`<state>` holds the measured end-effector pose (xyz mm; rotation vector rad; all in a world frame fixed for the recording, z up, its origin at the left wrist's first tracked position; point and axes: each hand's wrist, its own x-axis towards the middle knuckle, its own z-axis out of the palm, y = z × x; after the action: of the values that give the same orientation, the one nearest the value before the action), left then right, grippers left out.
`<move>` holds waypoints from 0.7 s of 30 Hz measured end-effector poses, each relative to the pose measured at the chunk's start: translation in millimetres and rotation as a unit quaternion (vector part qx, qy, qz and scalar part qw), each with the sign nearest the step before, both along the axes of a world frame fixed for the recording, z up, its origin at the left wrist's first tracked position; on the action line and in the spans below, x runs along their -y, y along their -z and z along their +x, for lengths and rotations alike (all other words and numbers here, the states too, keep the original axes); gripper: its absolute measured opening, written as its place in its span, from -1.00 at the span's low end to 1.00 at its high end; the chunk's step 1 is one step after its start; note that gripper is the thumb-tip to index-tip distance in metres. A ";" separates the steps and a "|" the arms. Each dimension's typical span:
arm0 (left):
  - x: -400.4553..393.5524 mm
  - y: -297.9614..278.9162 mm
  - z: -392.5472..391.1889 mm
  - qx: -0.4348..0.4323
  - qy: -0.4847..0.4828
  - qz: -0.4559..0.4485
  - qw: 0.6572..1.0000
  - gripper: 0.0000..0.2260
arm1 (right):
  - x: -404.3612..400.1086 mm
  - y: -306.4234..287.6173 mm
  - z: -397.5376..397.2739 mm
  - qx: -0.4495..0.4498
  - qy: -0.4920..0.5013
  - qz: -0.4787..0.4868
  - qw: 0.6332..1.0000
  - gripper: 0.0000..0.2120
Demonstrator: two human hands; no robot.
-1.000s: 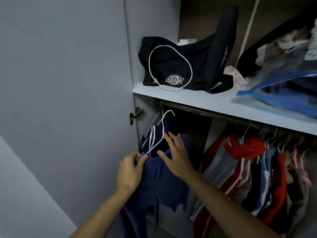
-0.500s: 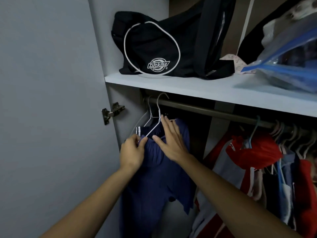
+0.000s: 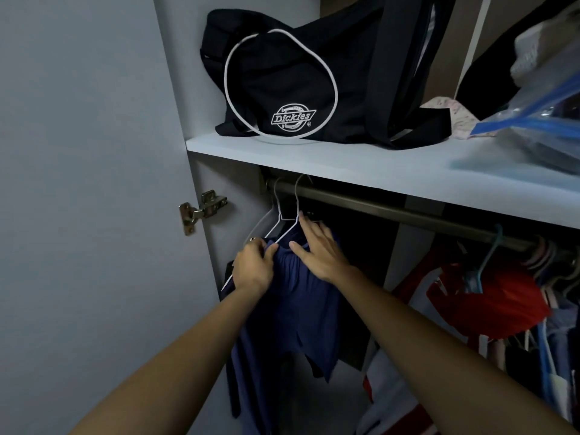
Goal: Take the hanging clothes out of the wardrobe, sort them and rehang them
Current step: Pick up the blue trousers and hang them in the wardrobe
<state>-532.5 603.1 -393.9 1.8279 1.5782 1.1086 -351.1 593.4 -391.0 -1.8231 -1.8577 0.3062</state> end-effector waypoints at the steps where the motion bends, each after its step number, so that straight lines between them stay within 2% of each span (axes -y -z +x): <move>1: -2.6 4.4 0.5 -0.009 -0.004 0.002 1.000 -0.70 | -2.1 3.0 1.0 0.004 -0.002 -0.006 1.000 -0.24; 10: -2.2 16.9 -3.5 -0.065 -0.043 -0.003 0.997 -0.79 | -24.2 12.8 -5.5 0.011 -0.029 -0.040 0.999 -0.18; 15: 4.7 12.4 -16.9 -0.123 0.006 0.034 0.992 -0.88 | -19.5 8.8 -5.9 -0.014 -0.027 -0.058 0.998 -0.20; 21: 36.8 -10.9 -49.4 -0.249 0.039 0.049 0.967 -0.69 | 22.9 -14.5 -27.0 0.034 0.002 -0.042 0.999 -0.24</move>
<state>-581.9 566.3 -383.0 2.3463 1.7161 0.7331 -378.1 570.5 -376.4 -1.9154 -1.9144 0.3299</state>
